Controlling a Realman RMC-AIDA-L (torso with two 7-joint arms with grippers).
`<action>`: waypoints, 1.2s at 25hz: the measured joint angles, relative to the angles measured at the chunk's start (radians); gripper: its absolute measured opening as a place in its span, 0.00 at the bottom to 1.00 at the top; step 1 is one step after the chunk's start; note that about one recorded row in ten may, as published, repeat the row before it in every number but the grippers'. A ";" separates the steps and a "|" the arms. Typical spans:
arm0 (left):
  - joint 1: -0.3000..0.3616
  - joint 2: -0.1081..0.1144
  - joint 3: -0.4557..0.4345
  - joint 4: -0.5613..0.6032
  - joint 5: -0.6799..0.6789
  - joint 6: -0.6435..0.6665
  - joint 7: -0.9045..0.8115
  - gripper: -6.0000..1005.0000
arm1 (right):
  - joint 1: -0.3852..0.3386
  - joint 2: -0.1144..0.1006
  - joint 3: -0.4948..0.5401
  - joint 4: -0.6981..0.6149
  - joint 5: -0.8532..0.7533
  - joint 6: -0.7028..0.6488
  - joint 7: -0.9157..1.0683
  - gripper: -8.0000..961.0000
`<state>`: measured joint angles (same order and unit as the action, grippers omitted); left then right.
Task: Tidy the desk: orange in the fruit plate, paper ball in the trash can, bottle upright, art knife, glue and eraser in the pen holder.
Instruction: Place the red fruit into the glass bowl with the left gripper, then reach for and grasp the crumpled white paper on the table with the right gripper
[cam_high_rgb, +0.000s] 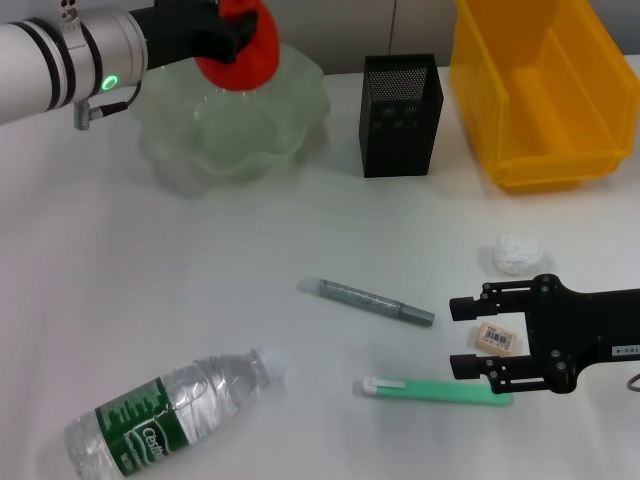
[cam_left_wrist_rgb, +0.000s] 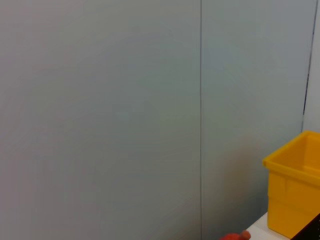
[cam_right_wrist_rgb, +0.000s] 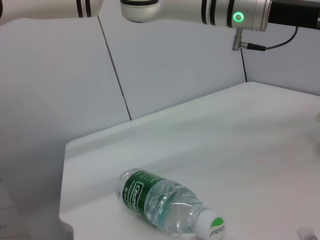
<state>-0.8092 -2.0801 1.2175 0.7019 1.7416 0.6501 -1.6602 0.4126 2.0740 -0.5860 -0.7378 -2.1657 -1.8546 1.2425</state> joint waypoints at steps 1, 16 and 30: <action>0.000 0.000 0.002 0.000 0.000 0.000 0.001 0.15 | 0.000 0.000 0.000 0.000 0.000 0.000 0.000 0.69; 0.050 0.009 -0.008 0.047 -0.015 0.087 0.017 0.69 | 0.009 0.000 0.000 0.000 0.000 0.001 0.000 0.69; 0.305 0.083 -0.158 0.141 -0.054 0.959 0.251 0.86 | 0.018 0.000 0.007 -0.049 0.006 -0.002 0.045 0.69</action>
<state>-0.5045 -1.9972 1.0600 0.8425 1.6876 1.6094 -1.4094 0.4307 2.0740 -0.5793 -0.7870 -2.1594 -1.8569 1.2878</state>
